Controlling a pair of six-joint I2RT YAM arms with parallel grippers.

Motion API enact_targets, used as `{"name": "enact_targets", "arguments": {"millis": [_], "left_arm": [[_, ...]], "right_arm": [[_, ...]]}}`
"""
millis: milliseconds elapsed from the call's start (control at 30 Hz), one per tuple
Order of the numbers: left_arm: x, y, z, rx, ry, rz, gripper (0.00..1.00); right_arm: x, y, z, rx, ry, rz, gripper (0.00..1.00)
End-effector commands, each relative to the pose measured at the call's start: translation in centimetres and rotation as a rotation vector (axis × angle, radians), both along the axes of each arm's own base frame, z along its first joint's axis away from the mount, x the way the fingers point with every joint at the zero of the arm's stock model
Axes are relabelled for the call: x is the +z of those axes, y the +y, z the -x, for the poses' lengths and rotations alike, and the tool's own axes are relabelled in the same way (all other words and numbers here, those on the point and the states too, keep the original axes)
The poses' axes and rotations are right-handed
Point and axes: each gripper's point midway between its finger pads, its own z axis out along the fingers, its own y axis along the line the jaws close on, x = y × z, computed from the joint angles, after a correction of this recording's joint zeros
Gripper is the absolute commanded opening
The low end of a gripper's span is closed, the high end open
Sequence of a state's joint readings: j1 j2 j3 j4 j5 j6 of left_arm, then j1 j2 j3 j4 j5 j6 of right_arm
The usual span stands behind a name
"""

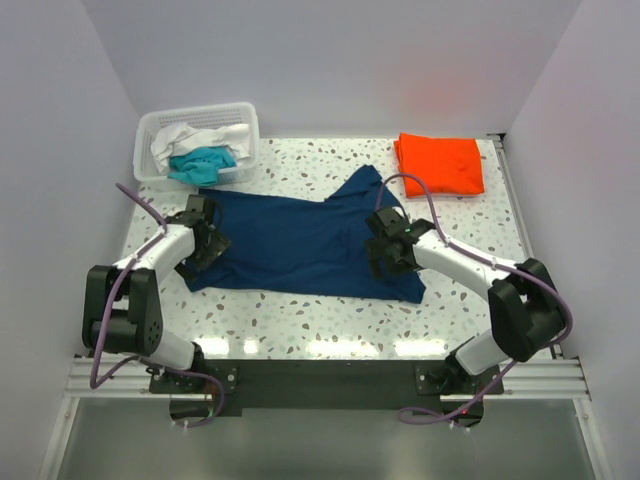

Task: Fold and stack the t-shirts
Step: Fold the tshirt

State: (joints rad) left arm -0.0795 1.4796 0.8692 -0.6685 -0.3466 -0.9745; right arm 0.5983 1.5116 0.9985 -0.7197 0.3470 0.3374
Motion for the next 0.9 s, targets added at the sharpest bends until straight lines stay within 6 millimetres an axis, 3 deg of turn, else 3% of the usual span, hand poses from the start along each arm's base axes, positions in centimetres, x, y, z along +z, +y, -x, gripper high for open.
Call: {"name": "enact_targets", "arguments": {"millis": [0, 200, 267, 400, 567, 767, 867], "left_arm": [[-1.4, 0.8, -0.5, -0.011, 0.002, -0.006, 1.0], [-2.0, 2.4, 0.0, 0.015, 0.031, -0.032, 1.0], [-1.9, 3.0, 0.3, 0.022, 0.043, -0.052, 1.0], [-1.4, 4.6, 0.9, 0.072, 0.058, -0.089, 1.0], [-1.1, 5.1, 0.3, 0.071, 0.048, -0.096, 1.0], [0.7, 5.0, -1.1, 0.074, 0.004, -0.08, 1.0], [2.1, 4.0, -2.0, 0.036, -0.054, -0.029, 1.0]], "right_arm": [[-1.4, -0.4, 0.3, -0.073, 0.003, -0.033, 0.99], [-3.8, -3.1, 1.9, -0.149, 0.06, 0.01, 0.99], [-4.3, -3.1, 2.4, -0.163, 0.083, -0.025, 0.99], [-4.9, -4.2, 3.5, -0.216, 0.131, -0.01, 0.99], [-5.5, -5.7, 4.6, -0.293, 0.162, 0.024, 0.99], [-3.4, -6.2, 4.0, -0.315, 0.108, 0.007, 0.99], [-1.0, -5.2, 2.3, -0.254, 0.036, -0.054, 0.99]]}}
